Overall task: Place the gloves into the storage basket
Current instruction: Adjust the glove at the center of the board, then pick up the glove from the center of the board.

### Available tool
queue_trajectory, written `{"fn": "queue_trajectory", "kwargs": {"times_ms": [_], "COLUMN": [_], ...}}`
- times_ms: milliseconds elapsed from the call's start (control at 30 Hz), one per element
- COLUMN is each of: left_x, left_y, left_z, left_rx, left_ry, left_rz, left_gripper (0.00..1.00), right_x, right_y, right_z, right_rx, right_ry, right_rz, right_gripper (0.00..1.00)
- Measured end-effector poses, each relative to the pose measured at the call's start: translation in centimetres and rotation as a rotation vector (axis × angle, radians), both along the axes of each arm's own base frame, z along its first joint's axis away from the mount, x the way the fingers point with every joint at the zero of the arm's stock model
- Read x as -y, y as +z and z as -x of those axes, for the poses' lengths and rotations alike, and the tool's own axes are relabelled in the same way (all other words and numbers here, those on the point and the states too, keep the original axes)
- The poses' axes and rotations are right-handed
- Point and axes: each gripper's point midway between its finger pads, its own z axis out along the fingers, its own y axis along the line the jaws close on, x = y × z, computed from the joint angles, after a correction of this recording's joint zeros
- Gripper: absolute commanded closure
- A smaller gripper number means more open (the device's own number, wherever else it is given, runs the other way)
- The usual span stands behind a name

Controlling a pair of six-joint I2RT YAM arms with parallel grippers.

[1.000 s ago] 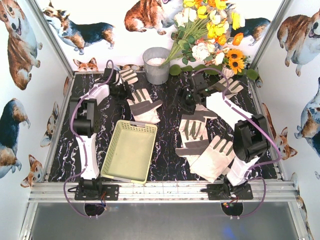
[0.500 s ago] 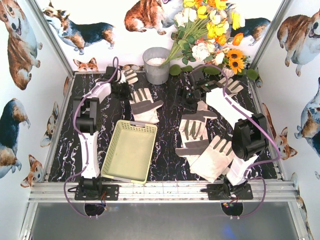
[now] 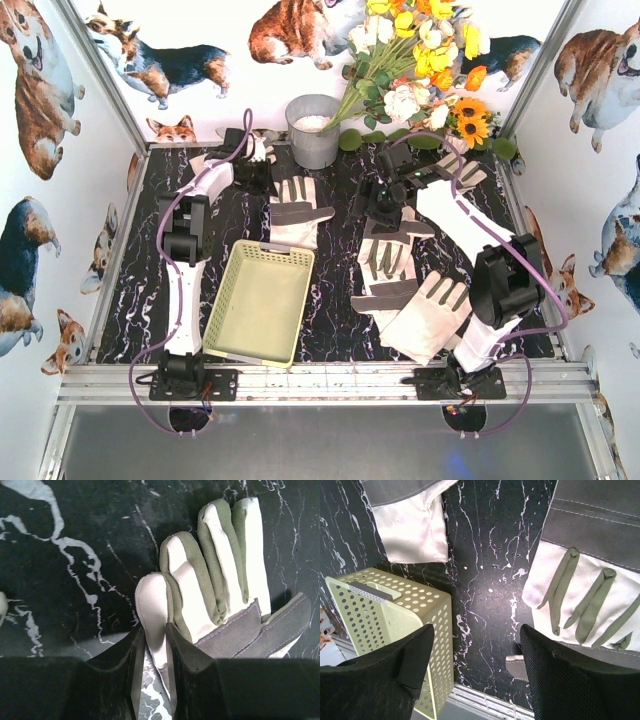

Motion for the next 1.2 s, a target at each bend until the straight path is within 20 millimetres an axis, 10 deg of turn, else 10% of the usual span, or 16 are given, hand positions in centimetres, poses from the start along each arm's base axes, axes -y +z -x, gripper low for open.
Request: {"fn": "queue_trajectory", "kwargs": {"times_ms": [300, 500, 667, 900, 1067, 1200], "left_x": [3.2, 3.9, 3.0, 1.1, -0.6, -1.9], "left_y": [0.1, 0.8, 2.3, 12.3, 19.8, 21.0], "left_z": [0.0, -0.3, 0.8, 3.1, 7.6, 11.5], "left_rx": [0.022, 0.029, 0.038, 0.192, 0.334, 0.350], "left_ry": [-0.037, -0.017, 0.004, 0.068, 0.144, 0.185], "left_rz": [0.036, 0.063, 0.026, -0.003, 0.012, 0.006], "left_gripper": [0.77, 0.37, 0.22, 0.18, 0.16, 0.16], "right_x": [0.9, 1.7, 3.7, 8.7, 12.2, 13.7], "right_y": [1.3, 1.4, 2.9, 3.5, -0.6, -4.4], "right_z": [0.9, 0.9, 1.4, 3.5, 5.7, 7.1], "right_rx": [0.031, 0.035, 0.074, 0.118, 0.069, 0.007], "right_ry": [-0.025, -0.059, -0.114, -0.279, -0.449, -0.562], "right_rz": [0.015, 0.029, 0.032, 0.029, 0.031, 0.010], "right_gripper": [0.29, 0.22, 0.21, 0.22, 0.22, 0.22]}}
